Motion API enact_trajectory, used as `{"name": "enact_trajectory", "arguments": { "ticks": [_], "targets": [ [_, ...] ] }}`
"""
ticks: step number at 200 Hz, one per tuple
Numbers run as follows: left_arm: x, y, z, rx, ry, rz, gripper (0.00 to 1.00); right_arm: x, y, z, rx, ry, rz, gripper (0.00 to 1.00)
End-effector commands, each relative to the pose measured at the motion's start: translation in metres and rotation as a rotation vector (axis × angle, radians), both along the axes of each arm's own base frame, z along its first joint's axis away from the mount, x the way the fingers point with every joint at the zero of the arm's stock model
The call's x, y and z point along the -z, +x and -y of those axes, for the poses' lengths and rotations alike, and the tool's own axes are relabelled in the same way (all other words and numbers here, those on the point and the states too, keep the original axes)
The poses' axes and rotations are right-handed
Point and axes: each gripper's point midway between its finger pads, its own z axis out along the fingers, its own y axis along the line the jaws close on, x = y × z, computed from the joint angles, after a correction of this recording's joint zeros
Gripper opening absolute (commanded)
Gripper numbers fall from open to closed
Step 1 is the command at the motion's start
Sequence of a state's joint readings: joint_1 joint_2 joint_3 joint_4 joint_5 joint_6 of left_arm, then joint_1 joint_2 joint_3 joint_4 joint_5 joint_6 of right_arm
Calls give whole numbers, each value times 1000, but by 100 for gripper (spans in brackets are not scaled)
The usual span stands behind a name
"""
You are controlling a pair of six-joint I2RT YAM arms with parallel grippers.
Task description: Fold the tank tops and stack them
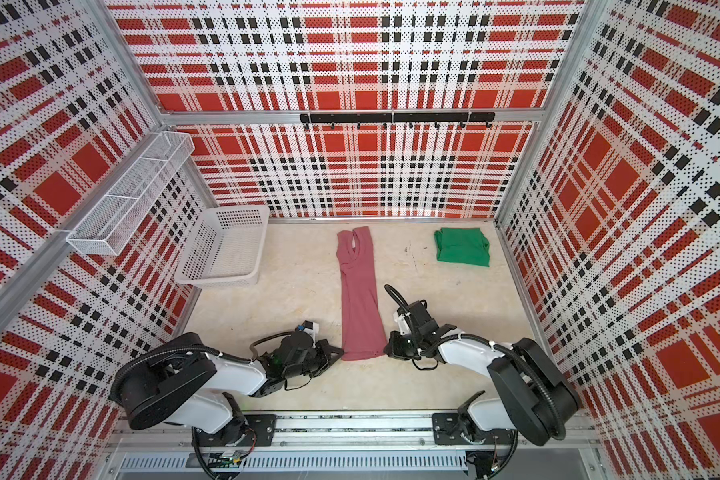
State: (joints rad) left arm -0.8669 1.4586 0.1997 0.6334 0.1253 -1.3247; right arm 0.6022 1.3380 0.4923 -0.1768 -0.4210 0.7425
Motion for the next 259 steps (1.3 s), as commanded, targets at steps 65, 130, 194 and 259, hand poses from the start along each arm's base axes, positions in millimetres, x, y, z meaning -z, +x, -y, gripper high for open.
{"name": "enact_trajectory", "arguments": {
  "ticks": [65, 130, 194, 259],
  "targets": [
    [-46, -4, -15, -17, 126, 78, 0, -58, -8, -1, -71, -51, 119, 0],
    [-50, 45, -22, 45, 212, 139, 0, -80, 59, -12, -149, -143, 233, 0],
    [-61, 110, -23, 87, 276, 216, 0, -77, 126, -18, -191, -168, 243, 1],
    [-67, 173, -18, 120, 317, 274, 0, -77, 193, -27, -211, -143, 292, 1]
  ]
}}
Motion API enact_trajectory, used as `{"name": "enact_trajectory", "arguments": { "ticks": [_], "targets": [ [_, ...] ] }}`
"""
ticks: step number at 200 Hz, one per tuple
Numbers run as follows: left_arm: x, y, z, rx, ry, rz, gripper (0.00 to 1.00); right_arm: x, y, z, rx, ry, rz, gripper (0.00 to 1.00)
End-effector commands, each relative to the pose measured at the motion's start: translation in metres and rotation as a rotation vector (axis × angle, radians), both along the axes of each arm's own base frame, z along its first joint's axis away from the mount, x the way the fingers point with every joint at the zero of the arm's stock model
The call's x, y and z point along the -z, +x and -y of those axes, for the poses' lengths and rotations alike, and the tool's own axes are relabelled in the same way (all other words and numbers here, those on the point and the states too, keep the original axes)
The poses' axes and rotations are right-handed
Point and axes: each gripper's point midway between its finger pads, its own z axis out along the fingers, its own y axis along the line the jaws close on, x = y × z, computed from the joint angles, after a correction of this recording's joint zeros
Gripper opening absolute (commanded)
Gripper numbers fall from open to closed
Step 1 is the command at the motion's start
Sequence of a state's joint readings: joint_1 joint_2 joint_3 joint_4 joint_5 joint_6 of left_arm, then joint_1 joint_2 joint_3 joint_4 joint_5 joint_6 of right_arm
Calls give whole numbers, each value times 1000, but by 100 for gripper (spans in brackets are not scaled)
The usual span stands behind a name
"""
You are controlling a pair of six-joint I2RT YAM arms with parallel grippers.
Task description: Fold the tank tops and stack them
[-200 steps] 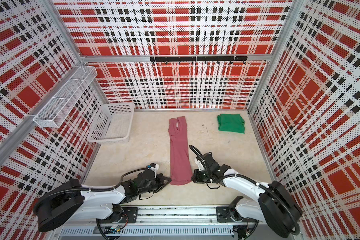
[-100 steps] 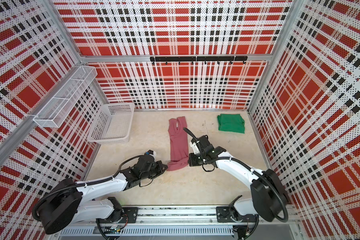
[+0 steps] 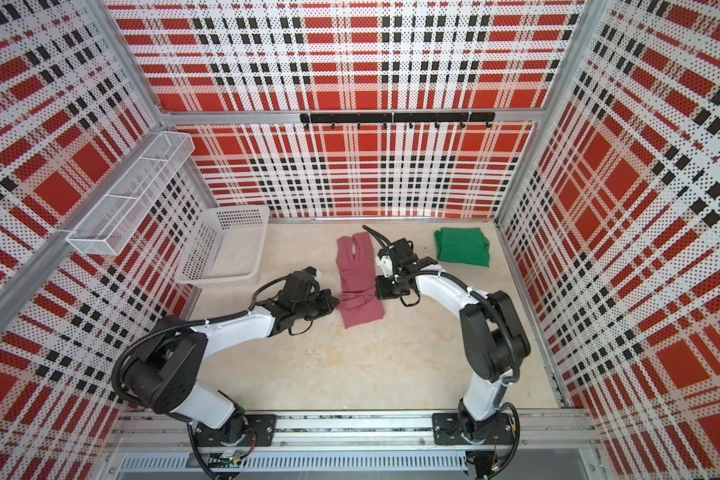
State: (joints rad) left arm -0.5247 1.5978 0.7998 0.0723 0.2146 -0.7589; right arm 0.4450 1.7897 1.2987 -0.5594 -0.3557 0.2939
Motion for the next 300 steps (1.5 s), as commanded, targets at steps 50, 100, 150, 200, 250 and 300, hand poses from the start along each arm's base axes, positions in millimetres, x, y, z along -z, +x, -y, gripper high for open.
{"name": "enact_trajectory", "arguments": {
  "ticks": [50, 100, 150, 200, 250, 300],
  "targets": [
    [-5, 61, -7, 40, 39, 73, 0, 1, 61, -10, -47, 31, 59, 1],
    [-1, 108, -16, 14, 40, 120, 0, 8, 105, -13, -35, 47, 109, 27],
    [-35, 145, -35, -56, -4, 245, 55, -14, 137, -7, 44, 102, 291, 78],
    [-11, 84, 20, 21, 34, 182, 51, 24, 74, 0, 46, 140, 159, 56],
    [38, 62, 68, 91, 17, 89, 49, 62, 33, -8, 82, 197, 53, 28],
    [86, 17, 54, 191, 242, -32, 49, 85, -15, -2, 107, 170, -18, 25]
  ]
}}
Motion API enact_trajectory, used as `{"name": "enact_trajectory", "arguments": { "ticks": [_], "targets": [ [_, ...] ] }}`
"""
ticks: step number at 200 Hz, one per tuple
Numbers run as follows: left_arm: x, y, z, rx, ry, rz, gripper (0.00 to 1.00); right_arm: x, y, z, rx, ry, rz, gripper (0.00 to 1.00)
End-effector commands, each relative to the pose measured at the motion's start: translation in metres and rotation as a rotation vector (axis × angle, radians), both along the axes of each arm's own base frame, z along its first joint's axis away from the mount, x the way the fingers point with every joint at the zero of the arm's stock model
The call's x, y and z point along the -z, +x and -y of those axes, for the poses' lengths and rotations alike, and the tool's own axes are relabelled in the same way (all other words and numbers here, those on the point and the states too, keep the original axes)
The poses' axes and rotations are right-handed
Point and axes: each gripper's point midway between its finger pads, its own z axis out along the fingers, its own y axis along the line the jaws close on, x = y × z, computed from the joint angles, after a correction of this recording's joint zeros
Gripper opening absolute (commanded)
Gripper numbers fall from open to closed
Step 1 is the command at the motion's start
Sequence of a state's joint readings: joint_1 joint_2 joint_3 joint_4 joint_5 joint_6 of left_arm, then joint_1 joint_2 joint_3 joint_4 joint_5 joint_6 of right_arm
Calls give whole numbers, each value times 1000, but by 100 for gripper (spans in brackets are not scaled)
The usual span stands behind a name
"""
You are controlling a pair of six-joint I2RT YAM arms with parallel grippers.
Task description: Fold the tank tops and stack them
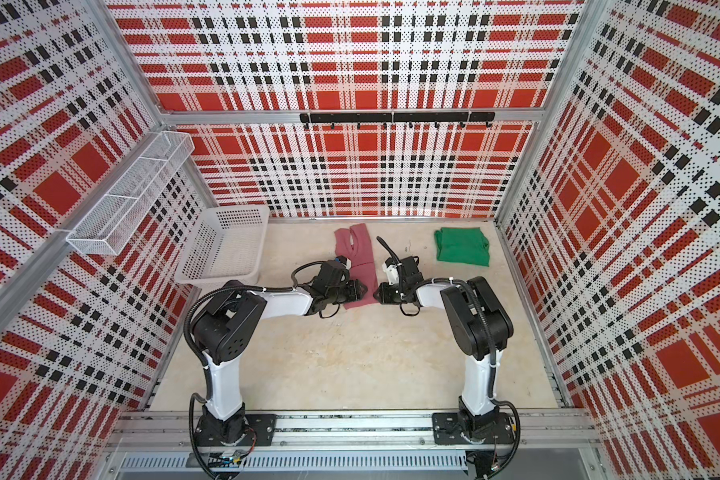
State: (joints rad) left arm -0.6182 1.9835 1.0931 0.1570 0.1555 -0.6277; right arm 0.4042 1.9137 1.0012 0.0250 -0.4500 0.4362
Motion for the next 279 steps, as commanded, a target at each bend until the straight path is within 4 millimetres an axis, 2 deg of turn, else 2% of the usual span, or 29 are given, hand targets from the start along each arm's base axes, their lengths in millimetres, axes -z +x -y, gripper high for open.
{"name": "enact_trajectory", "arguments": {
  "ticks": [1, 29, 42, 64, 77, 91, 109, 116, 129, 140, 148, 158, 171, 192, 202, 217, 235, 279],
  "targets": [
    [43, -36, -19, 45, 146, -115, 49, 9, -32, 1, 6, -11, -56, 25],
    [58, -77, -26, 105, 150, -193, 48, 10, -74, 15, 24, -23, -107, 25],
    [64, -103, -25, 148, 147, -241, 48, 9, -97, 21, 31, -26, -131, 25],
    [75, -161, -22, 205, 148, -334, 48, 5, -132, 31, 54, -41, -171, 27],
    [76, -192, -23, 217, 139, -382, 48, -2, -143, 40, 70, -49, -169, 30],
    [70, -221, -22, 211, 107, -413, 47, -15, -146, 49, 90, -71, -137, 33],
    [57, -241, -23, 204, 71, -413, 47, -37, -146, 52, 72, -66, -107, 40],
    [49, -238, -26, 194, 73, -390, 48, -46, -144, 52, 72, -67, -92, 41],
    [28, -219, -33, 168, 80, -310, 52, -62, -139, 51, 45, -59, -48, 44],
    [3, -198, -34, 166, 65, -244, 63, -72, -133, 51, 30, -47, -36, 46],
    [-15, -182, -36, 160, 65, -193, 69, -73, -129, 51, 22, -53, -38, 47],
    [-37, -166, -39, 151, 56, -131, 72, -74, -124, 52, 6, -74, -36, 49],
    [-52, -150, -50, 110, 29, -82, 72, -72, -119, 50, -3, -87, -35, 50],
    [-51, -129, -79, 15, -24, -61, 67, -71, -114, 38, -13, -20, -42, 50],
    [-48, -122, -86, -9, -56, -56, 64, -68, -111, 33, -15, 7, -48, 52],
    [-42, -115, -87, -22, -99, -60, 60, -61, -109, 29, -14, 22, -62, 62],
    [-30, -114, -83, -14, -95, -86, 58, -56, -104, 26, -11, 31, -64, 64],
    [-11, -115, -72, -20, -145, -128, 56, -45, -98, 15, -7, 82, -92, 47]
  ]
}}
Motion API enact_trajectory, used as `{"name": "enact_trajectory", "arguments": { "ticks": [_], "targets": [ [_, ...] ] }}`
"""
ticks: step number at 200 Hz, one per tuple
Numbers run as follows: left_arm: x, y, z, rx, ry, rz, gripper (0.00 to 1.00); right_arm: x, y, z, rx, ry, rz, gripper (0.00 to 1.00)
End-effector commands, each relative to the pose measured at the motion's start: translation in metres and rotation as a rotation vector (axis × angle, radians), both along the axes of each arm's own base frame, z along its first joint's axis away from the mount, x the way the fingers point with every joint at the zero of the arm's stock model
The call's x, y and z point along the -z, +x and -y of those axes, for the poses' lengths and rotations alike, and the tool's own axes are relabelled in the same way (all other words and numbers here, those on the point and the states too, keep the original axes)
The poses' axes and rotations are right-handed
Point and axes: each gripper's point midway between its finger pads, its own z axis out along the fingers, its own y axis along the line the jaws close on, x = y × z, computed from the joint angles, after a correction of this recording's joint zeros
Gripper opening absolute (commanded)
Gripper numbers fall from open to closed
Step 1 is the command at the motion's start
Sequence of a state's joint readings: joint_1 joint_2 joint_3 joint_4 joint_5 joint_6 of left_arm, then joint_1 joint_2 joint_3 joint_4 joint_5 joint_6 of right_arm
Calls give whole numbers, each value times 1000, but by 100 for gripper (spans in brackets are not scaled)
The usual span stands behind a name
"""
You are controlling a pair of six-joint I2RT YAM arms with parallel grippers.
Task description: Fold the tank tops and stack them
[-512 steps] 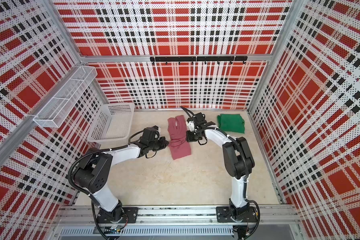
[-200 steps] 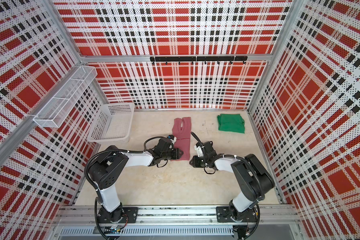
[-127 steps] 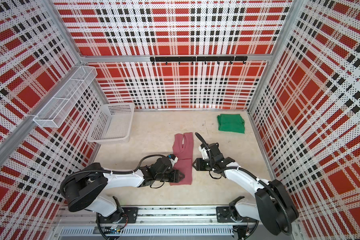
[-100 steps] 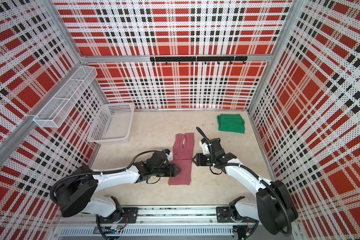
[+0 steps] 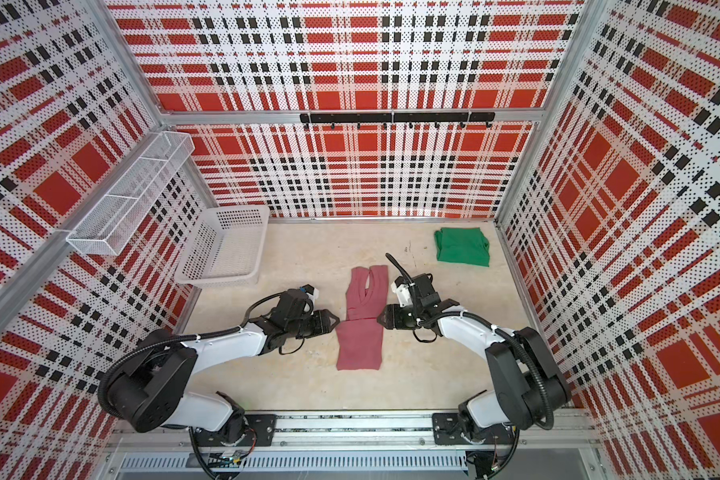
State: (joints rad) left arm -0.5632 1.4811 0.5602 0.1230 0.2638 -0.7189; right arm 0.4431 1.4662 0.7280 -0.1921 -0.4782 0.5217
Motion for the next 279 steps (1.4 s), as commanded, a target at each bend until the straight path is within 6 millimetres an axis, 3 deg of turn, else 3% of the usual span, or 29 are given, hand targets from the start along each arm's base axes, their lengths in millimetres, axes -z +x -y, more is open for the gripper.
{"name": "enact_trajectory", "arguments": {
  "ticks": [1, 50, 80, 107, 122, 194, 233, 279],
  "targets": [
    [-4, 3, 14, 13, -75, 19, 56, 2, 5, -9, -7, 51, 10, 47],
    [17, -4, 23, 22, -92, -40, 55, 21, 6, -12, -14, 38, -26, 45],
    [12, 1, 30, 26, -105, -26, 40, 25, 6, -19, -10, 60, -55, 39],
    [-1, 1, 38, 43, -125, 0, 15, 20, 5, -23, -19, 64, -43, 10],
    [-13, 1, 42, 53, -143, 25, 0, 12, 3, -20, -14, 63, -26, 0],
    [-64, 7, 39, 34, -141, 136, 0, -37, 0, -8, 11, 66, 95, 0],
    [-69, 37, 37, 23, -121, 198, 0, -31, 19, -3, 7, 32, 118, 0],
    [-43, 72, 50, 43, -97, 201, 0, -6, 46, 1, 0, 9, 111, 0]
  ]
}}
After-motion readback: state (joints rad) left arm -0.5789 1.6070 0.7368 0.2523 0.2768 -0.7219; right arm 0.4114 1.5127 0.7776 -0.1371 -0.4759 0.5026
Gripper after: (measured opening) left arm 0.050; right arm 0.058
